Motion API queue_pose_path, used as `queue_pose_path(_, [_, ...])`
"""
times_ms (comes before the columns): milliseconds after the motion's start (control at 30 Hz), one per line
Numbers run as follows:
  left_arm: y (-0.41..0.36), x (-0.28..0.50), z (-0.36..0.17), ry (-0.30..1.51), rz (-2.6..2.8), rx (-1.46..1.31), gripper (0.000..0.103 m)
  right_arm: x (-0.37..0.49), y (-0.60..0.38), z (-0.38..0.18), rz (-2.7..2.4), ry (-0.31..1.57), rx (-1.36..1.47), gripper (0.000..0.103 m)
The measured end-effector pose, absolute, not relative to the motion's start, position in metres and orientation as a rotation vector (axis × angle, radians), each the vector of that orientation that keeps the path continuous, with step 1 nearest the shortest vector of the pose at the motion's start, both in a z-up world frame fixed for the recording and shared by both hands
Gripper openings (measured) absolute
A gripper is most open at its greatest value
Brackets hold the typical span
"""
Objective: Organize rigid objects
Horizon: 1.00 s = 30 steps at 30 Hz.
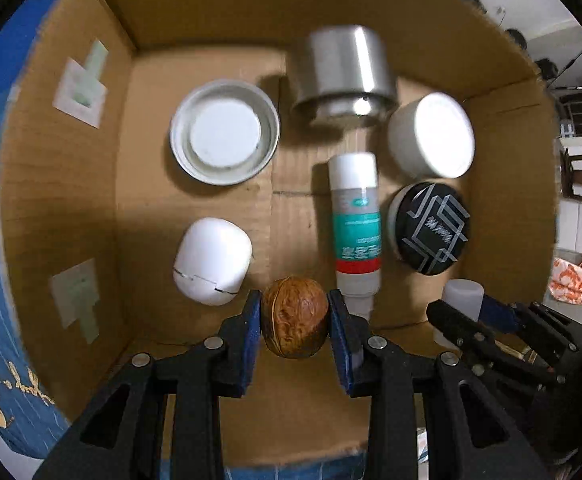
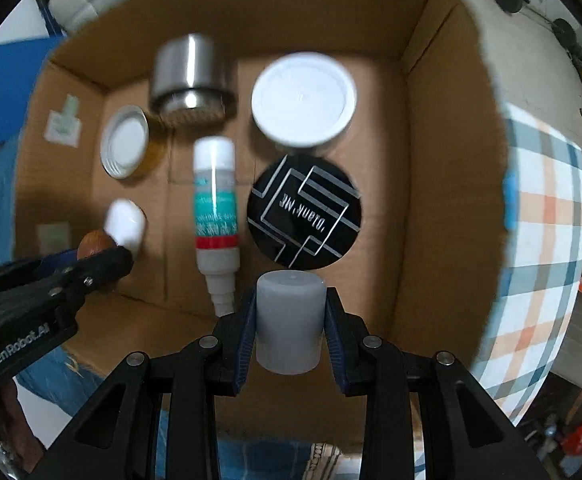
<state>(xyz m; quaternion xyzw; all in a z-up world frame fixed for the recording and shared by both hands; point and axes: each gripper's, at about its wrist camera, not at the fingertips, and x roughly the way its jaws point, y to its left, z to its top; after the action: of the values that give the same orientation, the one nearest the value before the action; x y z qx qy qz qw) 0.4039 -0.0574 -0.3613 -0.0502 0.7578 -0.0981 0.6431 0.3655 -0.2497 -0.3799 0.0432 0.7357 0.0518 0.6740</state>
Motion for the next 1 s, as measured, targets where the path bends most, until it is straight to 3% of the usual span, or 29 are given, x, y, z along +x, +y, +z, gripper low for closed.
queue_pose_path(300, [-0.064, 0.404, -0.386, 1.803, -0.257, -0.098, 0.030, 0.365, -0.244, -0.418, 0.124, 1.758, 0.097, 0.035])
queue_pose_path(433, [-0.063, 0.401, -0.384, 1.803, -0.238, -0.095, 0.036, 0.363, -0.246, -0.418, 0.115, 1.755, 0.097, 0.037])
queue_pose_path(500, [-0.063, 0.398, -0.381, 1.803, -0.235, -0.089, 0.039, 0.360, -0.246, -0.416, 0.110, 1.745, 0.098, 0.047])
queue_pose_path(567, [-0.064, 0.398, -0.374, 1.798, -0.224, -0.070, 0.042, 0.359, -0.249, -0.413, 0.099, 1.735, 0.093, 0.050])
queue_pose_path(867, [-0.057, 0.379, -0.319, 1.625, -0.168, -0.058, 0.071, 0.342, -0.261, -0.373, 0.051, 1.625, 0.067, 0.064])
queue_pose_path(933, [-0.057, 0.374, -0.305, 1.579, -0.151, -0.038, 0.088, 0.336, -0.263, -0.364, 0.039, 1.600, 0.054, 0.067])
queue_pose_path(1000, [-0.052, 0.371, -0.292, 1.529, -0.132, -0.007, 0.095, 0.331, -0.264, -0.354, 0.031, 1.570, 0.048, 0.075])
